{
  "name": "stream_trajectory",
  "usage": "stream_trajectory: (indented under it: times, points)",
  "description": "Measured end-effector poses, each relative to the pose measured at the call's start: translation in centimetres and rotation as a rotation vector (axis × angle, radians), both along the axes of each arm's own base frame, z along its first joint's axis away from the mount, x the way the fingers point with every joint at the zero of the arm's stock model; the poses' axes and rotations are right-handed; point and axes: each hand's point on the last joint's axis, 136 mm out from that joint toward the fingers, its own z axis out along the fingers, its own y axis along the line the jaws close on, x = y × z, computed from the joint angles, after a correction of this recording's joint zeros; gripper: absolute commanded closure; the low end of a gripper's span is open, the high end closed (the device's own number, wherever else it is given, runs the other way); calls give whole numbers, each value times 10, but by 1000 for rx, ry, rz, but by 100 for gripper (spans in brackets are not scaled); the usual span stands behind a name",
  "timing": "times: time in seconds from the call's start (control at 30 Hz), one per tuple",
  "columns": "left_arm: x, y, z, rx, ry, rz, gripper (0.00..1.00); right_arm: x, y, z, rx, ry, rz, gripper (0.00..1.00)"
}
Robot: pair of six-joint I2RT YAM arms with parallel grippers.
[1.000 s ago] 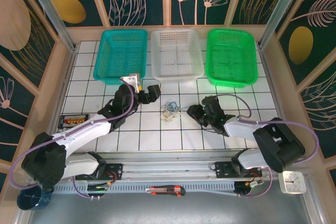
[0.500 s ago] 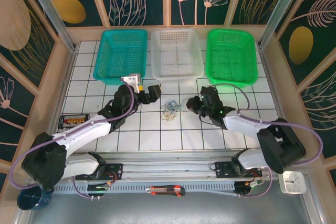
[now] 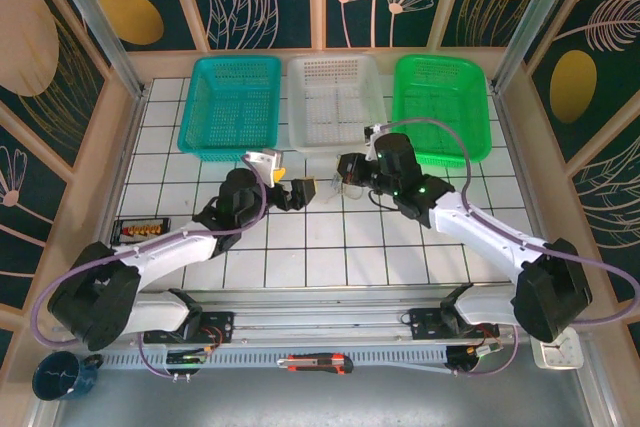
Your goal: Untangle the cables
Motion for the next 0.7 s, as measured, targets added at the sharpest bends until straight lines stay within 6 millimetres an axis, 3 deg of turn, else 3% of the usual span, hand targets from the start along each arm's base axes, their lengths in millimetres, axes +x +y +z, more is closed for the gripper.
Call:
stream_trajectory:
  times: [0.17, 0.7]
  points:
    - [-2, 0, -11, 22, -26, -16, 1, -5, 10, 0, -19, 0, 36, 100]
    - [3, -10, -17, 46, -86, -52, 2, -24, 43, -3, -49, 14, 133, 100]
